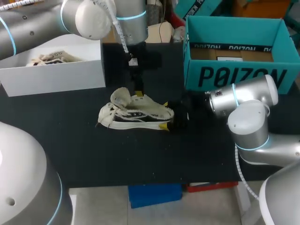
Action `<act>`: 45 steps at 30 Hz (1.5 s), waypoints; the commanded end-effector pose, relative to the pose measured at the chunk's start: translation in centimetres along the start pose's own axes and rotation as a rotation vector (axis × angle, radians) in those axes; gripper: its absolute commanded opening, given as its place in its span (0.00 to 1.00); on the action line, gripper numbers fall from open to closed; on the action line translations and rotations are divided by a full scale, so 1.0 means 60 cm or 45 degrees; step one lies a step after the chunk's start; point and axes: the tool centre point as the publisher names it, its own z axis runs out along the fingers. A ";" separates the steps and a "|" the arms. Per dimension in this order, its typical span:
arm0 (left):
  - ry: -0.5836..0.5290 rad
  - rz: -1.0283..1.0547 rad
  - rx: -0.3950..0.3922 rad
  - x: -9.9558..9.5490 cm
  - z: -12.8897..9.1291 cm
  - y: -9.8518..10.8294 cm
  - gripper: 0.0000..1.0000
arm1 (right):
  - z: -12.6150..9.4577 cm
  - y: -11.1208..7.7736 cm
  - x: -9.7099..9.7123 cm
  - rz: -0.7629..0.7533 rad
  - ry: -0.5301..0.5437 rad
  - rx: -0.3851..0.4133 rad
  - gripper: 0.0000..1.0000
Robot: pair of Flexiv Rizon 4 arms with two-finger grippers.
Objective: Take the shoe out of the shoebox, open the shoe tongue, remove and reinsert the insole, then place the shoe into the shoebox
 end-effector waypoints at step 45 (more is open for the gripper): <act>0.073 0.039 0.004 0.020 0.109 0.002 0.00 | -0.001 -0.001 0.000 0.001 0.001 0.002 0.00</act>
